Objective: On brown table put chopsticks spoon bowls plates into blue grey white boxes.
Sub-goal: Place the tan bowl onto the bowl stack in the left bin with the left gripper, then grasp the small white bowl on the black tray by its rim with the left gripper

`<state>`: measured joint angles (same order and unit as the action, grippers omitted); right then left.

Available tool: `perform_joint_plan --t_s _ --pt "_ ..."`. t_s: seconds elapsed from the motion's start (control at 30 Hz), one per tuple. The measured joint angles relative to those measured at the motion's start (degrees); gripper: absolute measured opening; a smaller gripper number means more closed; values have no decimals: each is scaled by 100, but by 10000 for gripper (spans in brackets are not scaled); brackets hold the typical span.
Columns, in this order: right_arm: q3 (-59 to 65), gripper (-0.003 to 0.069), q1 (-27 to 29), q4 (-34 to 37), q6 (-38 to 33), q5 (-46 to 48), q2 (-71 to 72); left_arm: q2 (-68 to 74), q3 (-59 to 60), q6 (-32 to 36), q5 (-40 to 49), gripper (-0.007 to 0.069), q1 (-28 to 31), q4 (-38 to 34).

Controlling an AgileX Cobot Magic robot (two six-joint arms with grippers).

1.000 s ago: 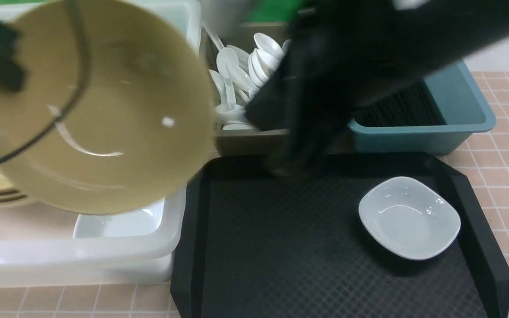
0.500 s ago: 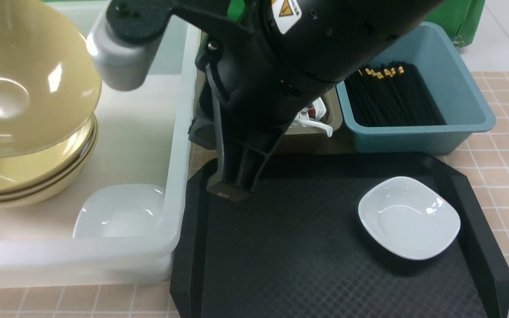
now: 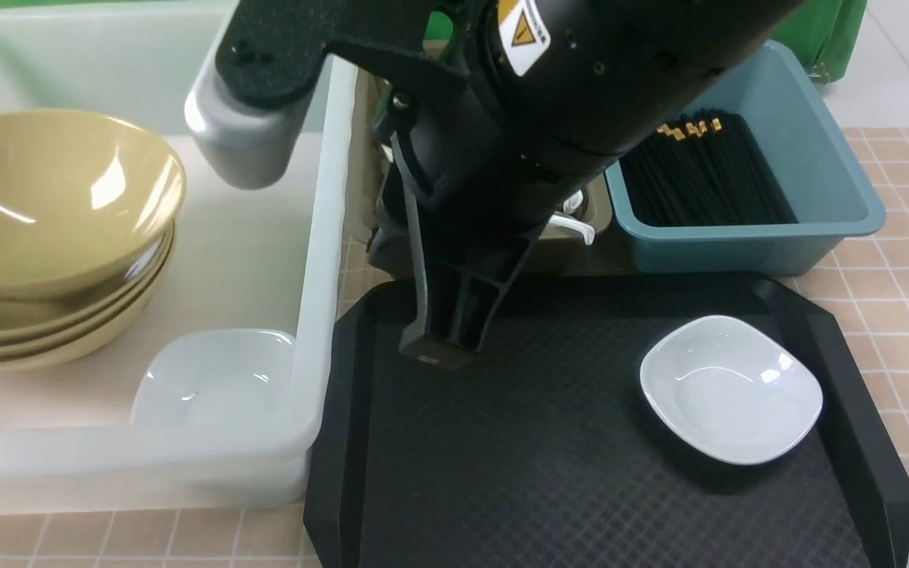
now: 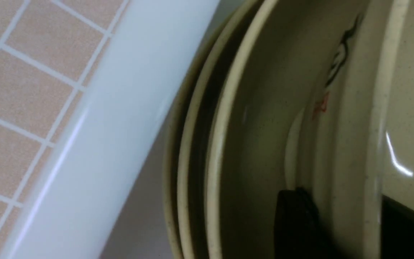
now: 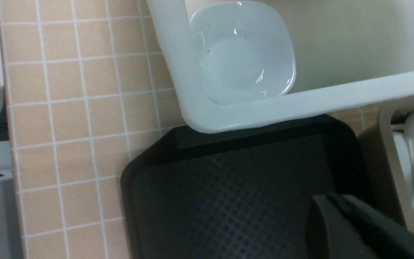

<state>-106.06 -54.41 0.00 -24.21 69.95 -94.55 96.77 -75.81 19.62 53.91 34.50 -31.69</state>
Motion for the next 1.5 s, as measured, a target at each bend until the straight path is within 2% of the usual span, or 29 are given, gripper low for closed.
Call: perform_joint_plan --t_s 0.07,0.1,0.23,0.33,0.57,0.7,0.73,0.8,0.83,0.87,0.9,0.93,0.97,1.03,1.07,1.1,1.2,1.33,1.5 --pt "0 41 0 0 -31 5 0 0 -142 21 146 320 0 38" --pt "0 42 0 0 -54 5 0 -5 -302 29 279 389 0 108" --pt "0 42 0 0 -148 23 0 -123 -956 -119 815 531 0 373" --pt "0 43 0 -127 -148 30 0 -366 -1534 -368 1099 570 0 486" --pt "-4 47 7 -885 216 149 0 -1054 -2369 -729 1633 557 -173 467" --pt "25 47 352 -1149 750 174 8 -1356 -2395 -665 1760 464 -1294 622" --pt "107 47 527 -1173 911 168 50 -1360 -2395 -630 1786 418 -1846 821" --pt "240 47 716 -1204 1023 168 122 -1326 -2395 -613 1799 382 -2252 987" --pt "469 48 927 -1240 1203 168 249 -1242 -2389 -613 1799 317 -2902 1245" --pt "681 48 1066 -1259 1298 159 376 -1184 -2376 -613 1799 283 -3227 1378" --pt "980 48 1252 -1283 1419 159 564 -1057 -2337 -613 1799 228 -3800 1508" --pt "1253 48 1351 -1283 1495 154 747 -968 -2325 -609 1799 182 -4127 1571" --pt "1253 48 1376 -1283 1512 154 747 -920 -2314 -595 1799 174 -4290 1589" --pt "2018 48 1682 -1276 1760 154 1309 -551 -2278 -476 1768 62 -5236 1626" --pt "2139 48 1706 -1276 1787 154 1404 -514 -2278 -456 1763 55 -5312 1626" --pt "2548 48 1885 -1281 1989 138 1797 -203 -2272 -331 1702 17 -5868 1626" --pt "3218 48 2097 -1292 2279 84 2444 387 -2272 -252 1352 2 -6663 1621" --pt "4038 48 2170 -1286 2531 126 3430 1097 -2272 -294 691 11 -7442 1820" --pt "4587 48 2170 -1274 2659 189 4329 1586 -2272 -602 463 81 -7917 2124"
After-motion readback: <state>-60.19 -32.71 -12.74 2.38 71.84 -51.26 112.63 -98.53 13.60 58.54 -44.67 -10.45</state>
